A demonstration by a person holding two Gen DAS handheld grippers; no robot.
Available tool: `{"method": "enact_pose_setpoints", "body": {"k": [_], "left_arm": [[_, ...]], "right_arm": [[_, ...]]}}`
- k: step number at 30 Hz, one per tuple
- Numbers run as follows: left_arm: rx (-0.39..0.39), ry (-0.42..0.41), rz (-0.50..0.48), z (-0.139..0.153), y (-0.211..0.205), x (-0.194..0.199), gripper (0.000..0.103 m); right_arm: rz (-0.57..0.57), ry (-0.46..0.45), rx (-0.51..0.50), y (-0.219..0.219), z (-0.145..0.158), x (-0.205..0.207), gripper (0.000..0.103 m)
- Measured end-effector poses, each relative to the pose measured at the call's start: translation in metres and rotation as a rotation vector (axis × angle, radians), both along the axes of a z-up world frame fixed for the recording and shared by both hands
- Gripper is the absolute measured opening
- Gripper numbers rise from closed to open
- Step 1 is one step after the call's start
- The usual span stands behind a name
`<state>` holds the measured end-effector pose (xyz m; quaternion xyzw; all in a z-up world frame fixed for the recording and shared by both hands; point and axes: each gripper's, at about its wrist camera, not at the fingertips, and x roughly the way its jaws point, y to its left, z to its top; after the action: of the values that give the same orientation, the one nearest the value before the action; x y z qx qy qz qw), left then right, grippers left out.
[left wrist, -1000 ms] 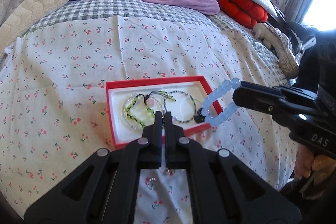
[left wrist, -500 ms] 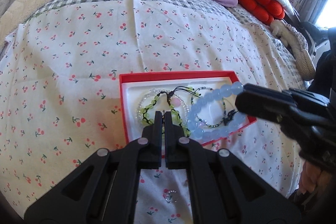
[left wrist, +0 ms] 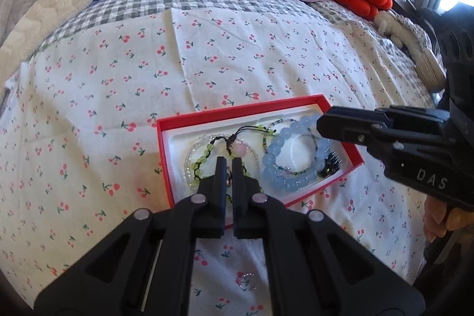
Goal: Organize jewelry
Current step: 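Lower the blue bracelet and ring into the red box and open both tools, then withdraw both open tools from the red box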
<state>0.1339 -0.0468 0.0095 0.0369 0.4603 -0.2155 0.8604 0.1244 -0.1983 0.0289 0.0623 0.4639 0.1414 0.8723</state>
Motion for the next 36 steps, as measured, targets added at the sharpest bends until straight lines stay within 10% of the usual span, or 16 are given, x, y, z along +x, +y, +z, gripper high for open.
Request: {"method": "enact_pose_setpoints", "body": {"k": [5,7,19,27,36], "left_arm": [[0.022,-0.029,-0.014,0.009,-0.003,-0.012,0.034],[0.025,-0.043,-0.021,0.013,-0.002,-0.020,0.041],[0.079,-0.076,-0.019,0.025,0.007,-0.065,0.082],[0.117,-0.017,0.004,0.011,0.022,-0.084,0.095],[0.186,0.012,0.013,-0.024,0.042,-0.102,0.099]], "right_arm": [[0.004,-0.005,-0.020,-0.003,0.007,-0.006,0.030],[0.008,-0.012,-0.010,-0.004,0.011,-0.012,0.068],[0.048,-0.047,-0.035,0.000,0.026,-0.051,0.074],[0.103,-0.036,-0.083,0.012,0.018,-0.077,0.095],[0.125,0.053,-0.150,0.015,-0.021,-0.088,0.095]]}}
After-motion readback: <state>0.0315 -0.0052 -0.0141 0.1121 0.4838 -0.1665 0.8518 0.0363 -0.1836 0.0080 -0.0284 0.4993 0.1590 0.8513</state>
